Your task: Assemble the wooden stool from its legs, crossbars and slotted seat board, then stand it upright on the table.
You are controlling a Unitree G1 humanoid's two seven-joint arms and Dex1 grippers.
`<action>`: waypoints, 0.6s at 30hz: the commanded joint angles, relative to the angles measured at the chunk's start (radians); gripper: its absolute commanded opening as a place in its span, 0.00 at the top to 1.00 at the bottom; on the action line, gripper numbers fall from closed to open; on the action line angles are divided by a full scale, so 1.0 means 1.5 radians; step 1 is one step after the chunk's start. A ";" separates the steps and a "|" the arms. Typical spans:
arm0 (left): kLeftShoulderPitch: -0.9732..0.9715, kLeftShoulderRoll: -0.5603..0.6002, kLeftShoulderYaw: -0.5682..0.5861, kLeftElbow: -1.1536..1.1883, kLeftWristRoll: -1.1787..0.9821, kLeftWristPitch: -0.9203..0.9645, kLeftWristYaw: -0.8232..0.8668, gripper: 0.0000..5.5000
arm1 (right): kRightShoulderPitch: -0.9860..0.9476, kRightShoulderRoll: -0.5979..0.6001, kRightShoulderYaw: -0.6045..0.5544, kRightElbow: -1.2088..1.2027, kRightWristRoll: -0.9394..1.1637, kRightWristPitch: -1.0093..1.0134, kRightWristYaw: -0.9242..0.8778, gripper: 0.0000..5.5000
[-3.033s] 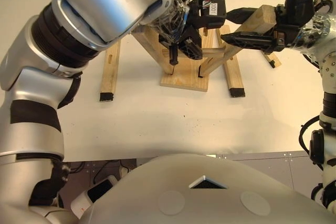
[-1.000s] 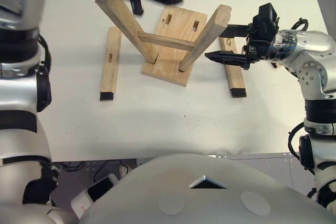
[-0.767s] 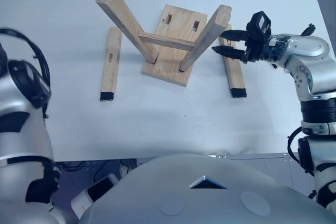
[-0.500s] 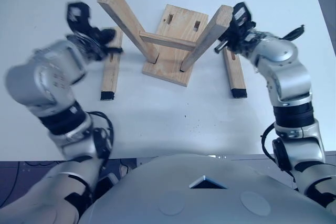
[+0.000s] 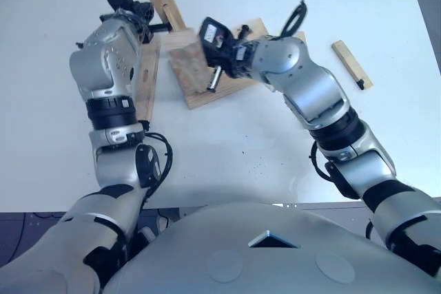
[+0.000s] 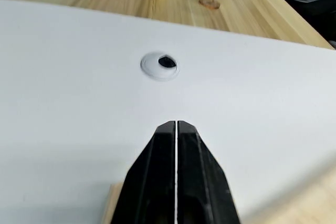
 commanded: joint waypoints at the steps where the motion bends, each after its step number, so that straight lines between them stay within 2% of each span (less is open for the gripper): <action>1: 0.030 0.056 0.023 -0.044 -0.029 0.023 -0.032 1.00 | -0.033 -0.037 -0.056 0.064 -0.011 -0.042 0.009 1.00; 4: 0.121 0.123 0.021 -0.181 -0.088 0.149 -0.103 1.00 | -0.065 -0.088 -0.112 0.232 -0.032 -0.133 0.007 1.00; 8: 0.242 0.282 -0.085 -0.399 -0.180 0.338 -0.233 1.00 | -0.109 -0.091 -0.116 0.503 -0.078 -0.267 0.012 1.00; 10: 0.266 0.346 -0.074 -0.482 -0.230 0.384 -0.285 1.00 | -0.121 -0.082 -0.102 0.595 -0.098 -0.311 0.028 1.00; 13: 0.353 0.449 -0.087 -0.596 -0.298 0.411 -0.364 1.00 | -0.112 -0.082 -0.088 0.645 -0.119 -0.346 0.084 1.00; 15: 0.394 0.452 -0.127 -0.627 -0.317 0.408 -0.373 1.00 | -0.097 -0.086 -0.082 0.648 -0.130 -0.360 0.114 1.00; 18: 0.401 0.382 -0.199 -0.585 -0.296 0.383 -0.324 1.00 | -0.081 -0.090 -0.076 0.629 -0.140 -0.366 0.144 1.00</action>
